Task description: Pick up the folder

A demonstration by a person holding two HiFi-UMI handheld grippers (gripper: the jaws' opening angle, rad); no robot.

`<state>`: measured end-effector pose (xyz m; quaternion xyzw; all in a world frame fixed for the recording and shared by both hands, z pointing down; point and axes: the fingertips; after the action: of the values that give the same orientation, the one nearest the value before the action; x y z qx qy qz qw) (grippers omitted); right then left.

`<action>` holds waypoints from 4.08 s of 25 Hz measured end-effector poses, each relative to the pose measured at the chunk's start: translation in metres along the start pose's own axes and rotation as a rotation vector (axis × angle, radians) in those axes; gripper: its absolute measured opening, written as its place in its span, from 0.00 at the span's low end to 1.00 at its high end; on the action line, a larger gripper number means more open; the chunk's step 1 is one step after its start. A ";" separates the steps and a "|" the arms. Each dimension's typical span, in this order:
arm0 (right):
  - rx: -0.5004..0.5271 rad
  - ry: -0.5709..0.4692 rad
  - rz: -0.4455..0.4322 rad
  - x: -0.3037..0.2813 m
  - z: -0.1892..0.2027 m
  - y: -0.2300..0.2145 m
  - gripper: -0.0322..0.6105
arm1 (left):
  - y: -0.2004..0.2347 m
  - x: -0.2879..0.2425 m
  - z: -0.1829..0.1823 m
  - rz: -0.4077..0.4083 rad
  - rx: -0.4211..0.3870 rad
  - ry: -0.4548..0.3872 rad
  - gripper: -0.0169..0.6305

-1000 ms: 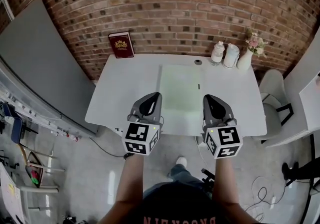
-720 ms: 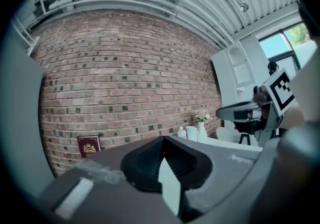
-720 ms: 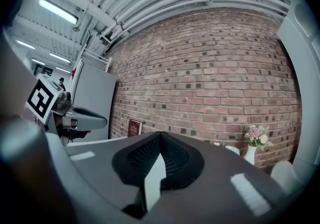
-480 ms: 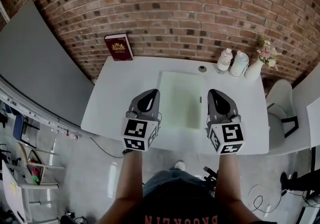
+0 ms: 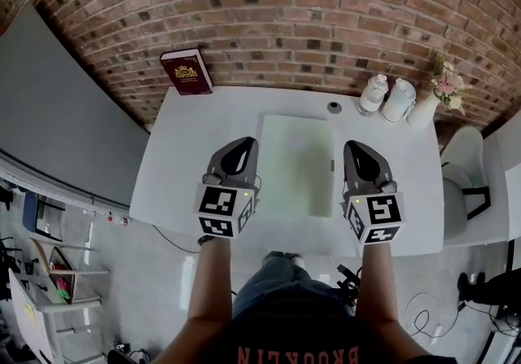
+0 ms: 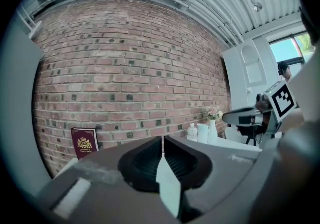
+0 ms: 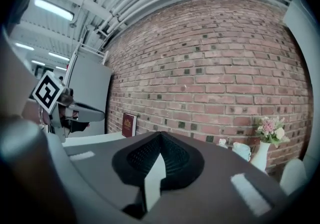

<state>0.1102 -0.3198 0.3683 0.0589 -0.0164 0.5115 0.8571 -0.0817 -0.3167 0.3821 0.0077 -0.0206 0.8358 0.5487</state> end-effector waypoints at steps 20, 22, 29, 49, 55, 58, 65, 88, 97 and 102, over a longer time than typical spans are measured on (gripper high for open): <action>-0.206 0.196 0.062 -0.045 0.081 -0.022 0.53 | 0.043 -0.043 0.081 0.026 0.192 0.178 0.44; -0.232 0.227 0.064 -0.043 0.093 -0.020 0.53 | 0.043 -0.042 0.093 0.031 0.199 0.206 0.44; -0.302 0.358 0.065 -0.035 0.141 -0.013 0.53 | 0.042 -0.038 0.137 0.045 0.255 0.300 0.44; -0.520 0.652 0.050 0.005 0.254 0.007 0.52 | 0.018 -0.006 0.247 0.057 0.511 0.555 0.44; -0.657 0.666 0.063 0.007 0.264 0.011 0.51 | 0.016 -0.005 0.257 0.051 0.706 0.556 0.44; -0.704 0.678 0.064 0.008 0.267 0.013 0.49 | 0.015 -0.004 0.261 0.060 0.788 0.563 0.44; -0.718 0.767 0.041 0.009 0.273 0.013 0.49 | 0.009 -0.007 0.265 0.093 0.853 0.600 0.41; -0.666 0.696 0.037 0.002 0.229 -0.001 0.47 | 0.003 -0.019 0.220 0.068 0.769 0.558 0.39; -0.628 0.616 0.016 -0.007 0.188 -0.012 0.47 | 0.005 -0.030 0.175 0.082 0.707 0.471 0.39; -0.603 0.573 0.008 -0.010 0.165 -0.016 0.47 | 0.004 -0.032 0.152 0.081 0.688 0.428 0.39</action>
<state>0.1248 -0.3561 0.5300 -0.3397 0.0733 0.4829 0.8037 -0.0743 -0.3547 0.5328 0.0161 0.3747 0.7975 0.4726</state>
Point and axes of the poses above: the fingertips, and each gripper's own axes: x backward along the fingers, y to its left, z out of its underside, and after that the axes turned 13 degrees about -y, right-handed
